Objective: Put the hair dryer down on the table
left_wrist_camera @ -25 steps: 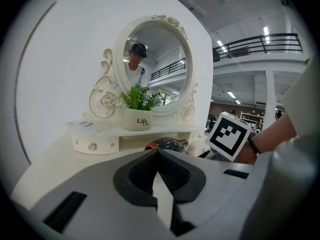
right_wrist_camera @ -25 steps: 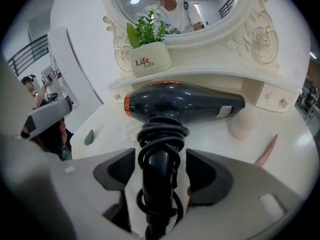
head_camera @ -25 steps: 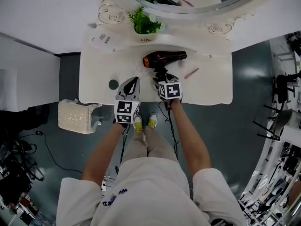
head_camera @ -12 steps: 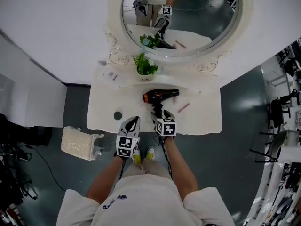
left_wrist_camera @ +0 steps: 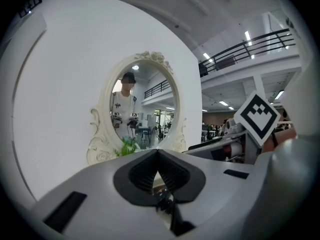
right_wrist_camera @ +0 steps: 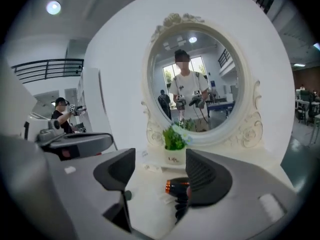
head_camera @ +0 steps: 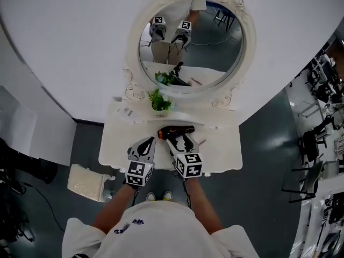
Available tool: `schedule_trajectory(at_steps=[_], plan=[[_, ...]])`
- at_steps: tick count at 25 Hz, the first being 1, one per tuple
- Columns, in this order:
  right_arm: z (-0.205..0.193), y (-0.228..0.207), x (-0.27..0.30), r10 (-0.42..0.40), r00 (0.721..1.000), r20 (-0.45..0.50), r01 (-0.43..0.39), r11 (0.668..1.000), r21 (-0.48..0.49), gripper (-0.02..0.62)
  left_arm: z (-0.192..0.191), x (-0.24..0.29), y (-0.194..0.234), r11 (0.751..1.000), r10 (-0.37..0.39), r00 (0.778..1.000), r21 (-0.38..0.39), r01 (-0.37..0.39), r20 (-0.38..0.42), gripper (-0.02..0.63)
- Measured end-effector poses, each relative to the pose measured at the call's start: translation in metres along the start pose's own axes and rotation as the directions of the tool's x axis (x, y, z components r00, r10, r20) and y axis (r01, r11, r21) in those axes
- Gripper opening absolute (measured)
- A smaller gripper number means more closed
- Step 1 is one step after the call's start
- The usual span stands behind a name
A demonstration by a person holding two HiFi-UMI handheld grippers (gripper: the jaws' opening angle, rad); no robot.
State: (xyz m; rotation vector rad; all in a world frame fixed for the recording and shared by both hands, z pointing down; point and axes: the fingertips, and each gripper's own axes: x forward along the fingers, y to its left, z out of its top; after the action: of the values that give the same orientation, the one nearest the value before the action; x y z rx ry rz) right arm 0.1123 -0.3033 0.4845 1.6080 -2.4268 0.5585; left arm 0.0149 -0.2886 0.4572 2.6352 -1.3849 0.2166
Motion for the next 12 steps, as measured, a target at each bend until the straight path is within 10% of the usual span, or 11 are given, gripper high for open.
schedule_trajectory(at_steps=[12], plan=[[0.138, 0.035, -0.065, 0.116, 0.951, 0.287, -0.079, 0.987, -0.137, 0.327, 0.117, -0.008, -0.019, 0.995, -0.030, 0.979, 0.103, 0.009, 0.203, 0.008]])
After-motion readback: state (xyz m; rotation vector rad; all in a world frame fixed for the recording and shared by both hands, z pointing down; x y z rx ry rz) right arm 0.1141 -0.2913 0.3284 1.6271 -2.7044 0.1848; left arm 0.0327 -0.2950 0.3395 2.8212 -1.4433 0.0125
